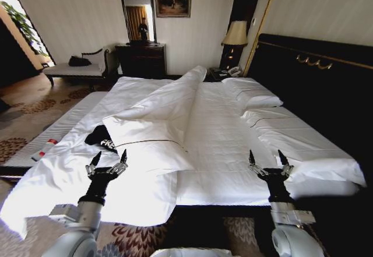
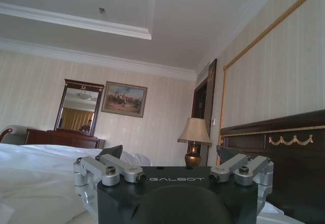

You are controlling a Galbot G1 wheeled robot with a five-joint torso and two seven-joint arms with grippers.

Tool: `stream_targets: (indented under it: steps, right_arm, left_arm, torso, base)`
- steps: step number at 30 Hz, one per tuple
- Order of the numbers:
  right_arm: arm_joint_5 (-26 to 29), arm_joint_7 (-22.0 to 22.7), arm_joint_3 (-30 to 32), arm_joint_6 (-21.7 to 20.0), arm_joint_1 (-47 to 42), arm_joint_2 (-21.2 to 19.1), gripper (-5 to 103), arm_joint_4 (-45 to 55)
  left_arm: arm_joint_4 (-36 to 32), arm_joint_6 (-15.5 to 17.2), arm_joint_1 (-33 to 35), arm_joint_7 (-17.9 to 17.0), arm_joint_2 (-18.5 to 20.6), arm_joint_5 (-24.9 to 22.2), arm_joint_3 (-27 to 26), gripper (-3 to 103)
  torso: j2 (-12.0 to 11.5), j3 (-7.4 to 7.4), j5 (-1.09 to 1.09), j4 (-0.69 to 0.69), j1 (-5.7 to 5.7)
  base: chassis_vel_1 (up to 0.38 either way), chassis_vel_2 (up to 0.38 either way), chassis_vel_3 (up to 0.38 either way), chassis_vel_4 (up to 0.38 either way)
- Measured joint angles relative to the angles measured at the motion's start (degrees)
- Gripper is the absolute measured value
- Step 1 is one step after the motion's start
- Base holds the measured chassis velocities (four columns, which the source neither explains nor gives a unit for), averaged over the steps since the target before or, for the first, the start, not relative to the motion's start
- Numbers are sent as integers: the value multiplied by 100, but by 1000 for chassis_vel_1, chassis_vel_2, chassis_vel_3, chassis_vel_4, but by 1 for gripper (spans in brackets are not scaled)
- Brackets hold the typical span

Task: Fold the clothes on the bed.

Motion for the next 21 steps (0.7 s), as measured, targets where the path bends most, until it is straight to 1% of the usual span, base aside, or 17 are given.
stream_targets:
  steps: [12,21]
  right_arm:
    - [-3,4,0,-4,7,-6,100,2]
    - [-16,4,-12,1,14,0,100,-42]
  left_arm:
    - [0,-8,14,-1,8,9,-3,100]
    - [0,-13,10,-1,-3,29,6,100]
  torso:
    - [0,0,0,0,0]
    - [1,0,0,0,0]
  base:
    - [19,20,-27,-20]
    - [42,57,-33,-62]
